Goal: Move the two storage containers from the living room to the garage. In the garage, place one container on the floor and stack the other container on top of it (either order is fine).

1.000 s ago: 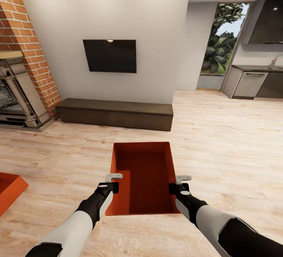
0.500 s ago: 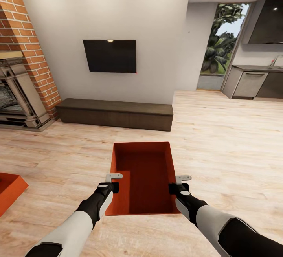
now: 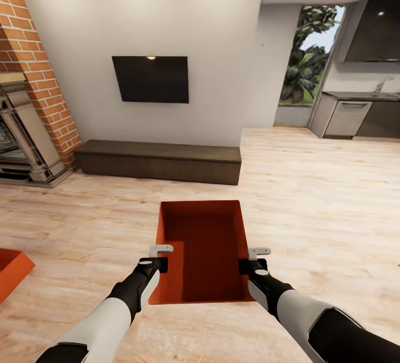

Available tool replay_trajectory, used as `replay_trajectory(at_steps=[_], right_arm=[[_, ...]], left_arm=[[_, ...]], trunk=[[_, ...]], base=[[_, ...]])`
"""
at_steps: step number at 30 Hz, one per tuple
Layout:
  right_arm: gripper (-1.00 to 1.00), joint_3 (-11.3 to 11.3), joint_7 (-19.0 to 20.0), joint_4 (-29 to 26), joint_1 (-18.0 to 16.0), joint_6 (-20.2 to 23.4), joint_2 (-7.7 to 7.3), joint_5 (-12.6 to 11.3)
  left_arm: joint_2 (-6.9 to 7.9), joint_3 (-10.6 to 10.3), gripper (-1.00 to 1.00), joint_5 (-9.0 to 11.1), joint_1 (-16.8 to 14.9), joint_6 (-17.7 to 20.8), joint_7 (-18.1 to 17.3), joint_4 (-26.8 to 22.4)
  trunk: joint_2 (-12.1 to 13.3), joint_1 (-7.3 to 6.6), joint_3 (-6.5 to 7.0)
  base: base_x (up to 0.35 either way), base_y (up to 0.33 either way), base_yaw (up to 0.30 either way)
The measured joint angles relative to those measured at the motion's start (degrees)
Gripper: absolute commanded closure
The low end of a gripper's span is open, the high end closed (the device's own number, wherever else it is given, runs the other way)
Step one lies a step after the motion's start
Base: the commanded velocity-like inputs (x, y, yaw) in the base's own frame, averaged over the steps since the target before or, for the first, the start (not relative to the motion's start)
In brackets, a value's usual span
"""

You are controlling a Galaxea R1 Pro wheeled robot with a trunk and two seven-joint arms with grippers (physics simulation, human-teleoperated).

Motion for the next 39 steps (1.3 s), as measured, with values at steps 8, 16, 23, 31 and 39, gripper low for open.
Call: replay_trajectory(at_steps=[8,16,23,31,39], right_arm=[[1.00,0.0,0.0,0.0,0.0,0.0,0.00,0.0],[1.00,0.0,0.0,0.0,0.0,0.0,0.00,0.0],[1.00,0.0,0.0,0.0,0.0,0.0,0.00,0.0],[1.00,0.0,0.0,0.0,0.0,0.0,0.00,0.0],[1.00,0.0,0.0,0.0,0.0,0.0,0.00,0.0]], left_arm=[[0.00,0.0,1.00,0.0,0.0,0.0,0.0,0.0],[0.00,0.0,1.00,0.0,0.0,0.0,0.0,0.0],[0.00,0.0,1.00,0.0,0.0,0.0,0.0,0.0],[0.00,0.0,1.00,0.0,0.0,0.0,0.0,0.0],[0.00,0.0,1.00,0.0,0.0,0.0,0.0,0.0]], trunk=[[0.0,0.00,0.00],[0.0,0.00,0.00],[0.0,0.00,0.00],[0.0,0.00,0.00],[0.0,0.00,0.00]], base=[[0.000,0.000,-0.280],[0.000,0.000,-0.289],[0.000,0.000,-0.289],[0.000,0.000,-0.289],[0.000,0.000,-0.289]])
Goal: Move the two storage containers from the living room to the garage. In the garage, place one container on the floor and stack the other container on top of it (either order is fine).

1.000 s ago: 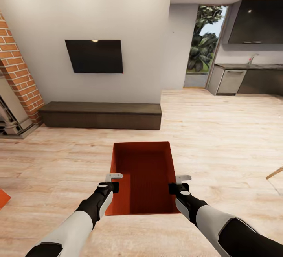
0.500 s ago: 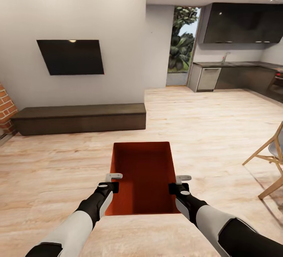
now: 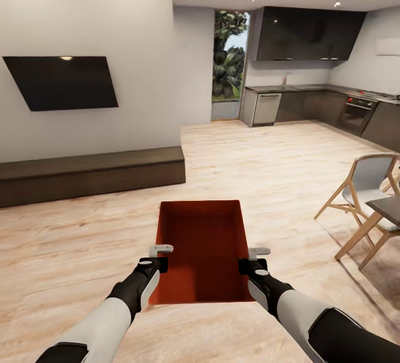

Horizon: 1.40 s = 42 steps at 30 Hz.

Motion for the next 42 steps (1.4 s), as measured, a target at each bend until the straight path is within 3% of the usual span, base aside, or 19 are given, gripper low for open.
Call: replay_trajectory(at_steps=[42], right_arm=[[1.00,0.0,0.0,0.1,0.0,-0.2,0.00,-0.1]], left_arm=[[-0.05,0.0,1.00,-0.2,0.0,0.0,0.0,-0.1]], trunk=[[0.0,0.00,0.00]], base=[[0.000,0.000,-0.289]])
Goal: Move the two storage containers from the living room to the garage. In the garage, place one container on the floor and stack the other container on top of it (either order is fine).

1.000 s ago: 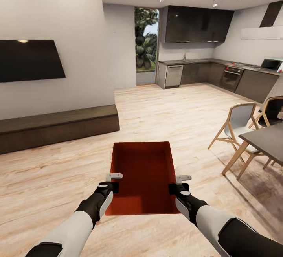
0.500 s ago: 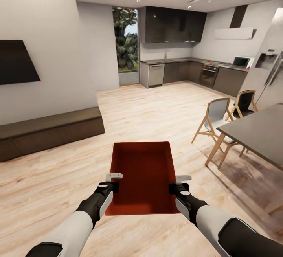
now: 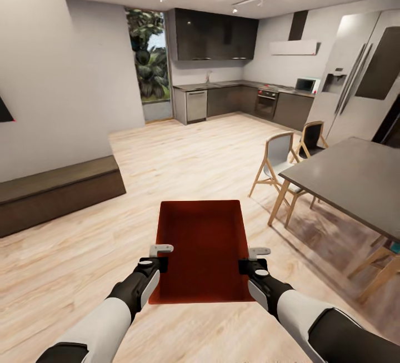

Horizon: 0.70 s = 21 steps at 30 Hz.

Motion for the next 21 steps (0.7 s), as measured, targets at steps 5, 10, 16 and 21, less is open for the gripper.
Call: replay_trajectory(at_steps=[5,10,16,21], right_arm=[[1.00,0.0,0.0,0.0,0.0,0.0,0.00,0.0],[1.00,0.0,0.0,0.0,0.0,0.0,0.00,0.0],[1.00,0.0,0.0,-0.1,0.0,0.0,-0.01,0.0],[1.00,0.0,0.0,-0.1,0.0,0.1,-0.03,0.0]], left_arm=[[-0.01,0.0,1.00,0.0,0.0,0.0,0.0,0.0],[0.01,0.0,1.00,0.0,0.0,0.0,0.0,-0.1],[0.02,0.0,1.00,0.0,0.0,0.0,0.0,0.0],[-0.01,0.0,1.00,0.0,0.0,0.0,0.0,0.0]], trunk=[[0.0,0.00,0.00],[0.0,0.00,0.00],[0.0,0.00,0.00],[0.0,0.00,0.00]], base=[[0.000,0.000,-0.289],[0.000,0.000,-0.289],[0.000,0.000,-0.289],[0.000,0.000,-0.289]])
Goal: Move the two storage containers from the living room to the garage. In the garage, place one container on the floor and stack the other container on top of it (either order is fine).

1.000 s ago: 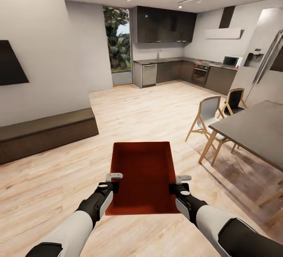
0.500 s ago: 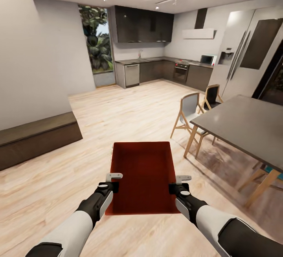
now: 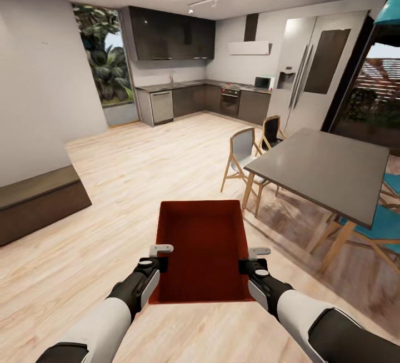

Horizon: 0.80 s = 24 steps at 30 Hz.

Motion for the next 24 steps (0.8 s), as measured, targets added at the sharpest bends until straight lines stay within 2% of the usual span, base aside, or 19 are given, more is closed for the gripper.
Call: replay_trajectory(at_steps=[24], right_arm=[[1.00,0.0,0.1,0.0,0.0,0.0,-0.05,0.0]], left_arm=[[-0.02,0.0,1.00,0.0,0.0,0.0,0.0,0.0]], trunk=[[0.0,0.00,0.00]], base=[[0.000,0.000,-0.285]])
